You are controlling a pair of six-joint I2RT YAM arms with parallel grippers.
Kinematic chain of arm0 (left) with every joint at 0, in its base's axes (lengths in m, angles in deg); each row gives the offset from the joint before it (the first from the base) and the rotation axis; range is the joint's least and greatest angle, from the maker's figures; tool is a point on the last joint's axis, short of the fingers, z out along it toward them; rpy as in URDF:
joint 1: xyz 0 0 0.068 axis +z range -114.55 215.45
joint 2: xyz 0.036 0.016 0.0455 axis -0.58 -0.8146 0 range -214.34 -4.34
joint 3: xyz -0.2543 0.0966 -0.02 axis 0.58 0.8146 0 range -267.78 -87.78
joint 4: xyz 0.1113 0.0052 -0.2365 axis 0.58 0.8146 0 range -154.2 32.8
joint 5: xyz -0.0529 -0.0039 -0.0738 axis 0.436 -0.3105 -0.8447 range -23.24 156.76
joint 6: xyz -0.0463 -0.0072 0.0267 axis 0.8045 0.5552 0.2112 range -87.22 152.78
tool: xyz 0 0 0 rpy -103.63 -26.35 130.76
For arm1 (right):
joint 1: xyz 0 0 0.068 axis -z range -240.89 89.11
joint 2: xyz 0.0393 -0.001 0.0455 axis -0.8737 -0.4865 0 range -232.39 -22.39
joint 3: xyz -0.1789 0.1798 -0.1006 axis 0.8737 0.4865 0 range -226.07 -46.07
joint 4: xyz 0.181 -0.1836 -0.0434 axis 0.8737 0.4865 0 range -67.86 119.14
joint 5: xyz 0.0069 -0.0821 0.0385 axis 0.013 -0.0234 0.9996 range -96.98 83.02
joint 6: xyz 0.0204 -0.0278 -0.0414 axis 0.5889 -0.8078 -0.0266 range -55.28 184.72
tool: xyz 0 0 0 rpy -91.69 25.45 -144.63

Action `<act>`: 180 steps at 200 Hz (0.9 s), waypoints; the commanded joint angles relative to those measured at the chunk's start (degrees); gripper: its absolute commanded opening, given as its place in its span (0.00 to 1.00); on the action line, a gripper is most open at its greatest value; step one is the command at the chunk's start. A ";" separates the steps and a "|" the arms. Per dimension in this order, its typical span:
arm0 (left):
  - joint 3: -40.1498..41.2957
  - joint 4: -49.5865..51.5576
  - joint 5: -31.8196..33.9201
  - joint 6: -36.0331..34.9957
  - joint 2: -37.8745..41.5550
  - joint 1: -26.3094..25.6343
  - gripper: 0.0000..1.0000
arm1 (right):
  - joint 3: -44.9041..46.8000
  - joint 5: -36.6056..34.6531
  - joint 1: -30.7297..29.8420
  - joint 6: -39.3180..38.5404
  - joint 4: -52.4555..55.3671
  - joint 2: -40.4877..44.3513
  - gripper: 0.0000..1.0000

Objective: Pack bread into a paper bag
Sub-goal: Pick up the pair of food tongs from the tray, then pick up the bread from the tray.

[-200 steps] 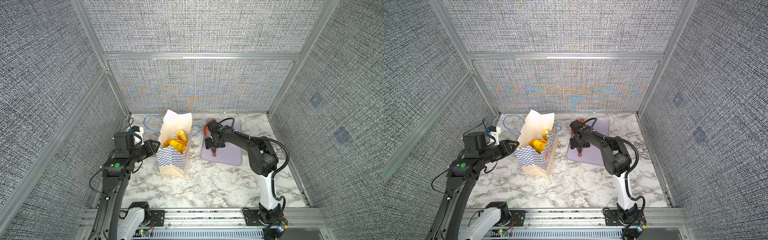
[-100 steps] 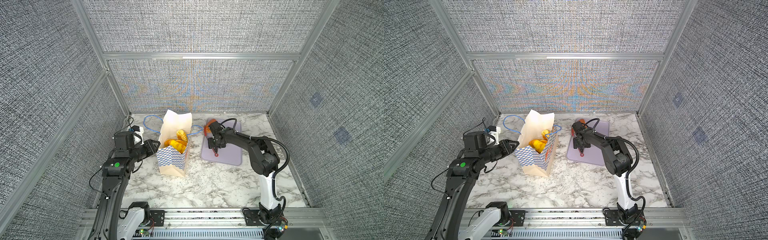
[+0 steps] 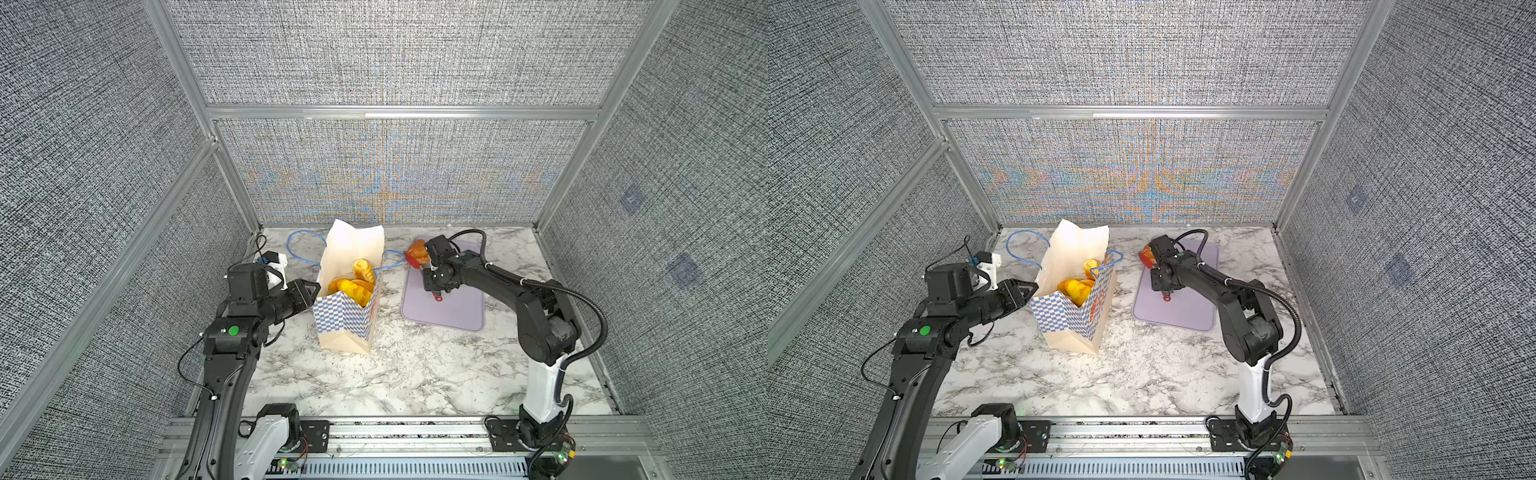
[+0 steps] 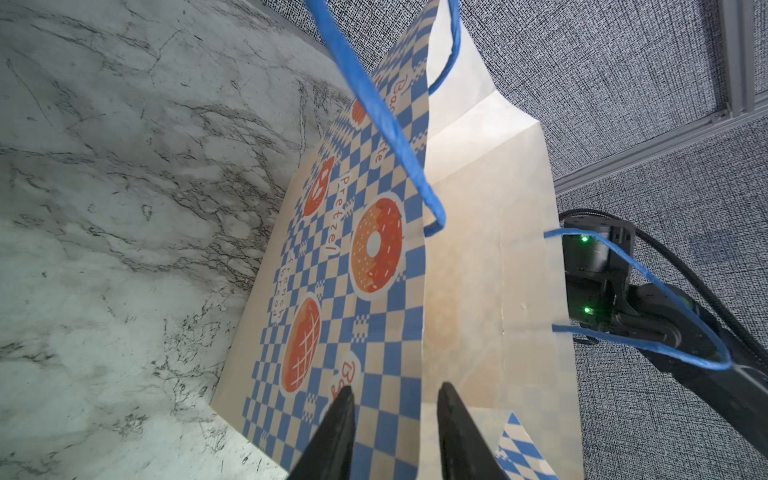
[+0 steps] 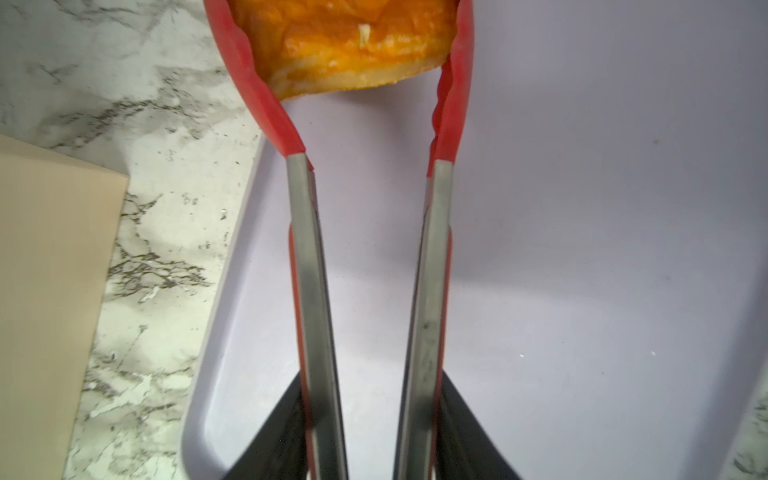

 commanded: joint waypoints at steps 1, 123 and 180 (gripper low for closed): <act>-0.36 0.05 0.15 -0.33 0.01 -0.02 0.36 | -0.80 0.35 0.23 -1.57 1.74 1.35 0.40; -0.26 -0.47 0.07 0.02 -0.07 0.04 0.35 | 3.92 0.81 1.61 -2.24 3.82 11.26 0.38; -0.29 -0.84 -0.07 0.09 -0.48 -0.02 0.35 | 7.79 0.06 1.61 -2.79 5.47 20.10 0.38</act>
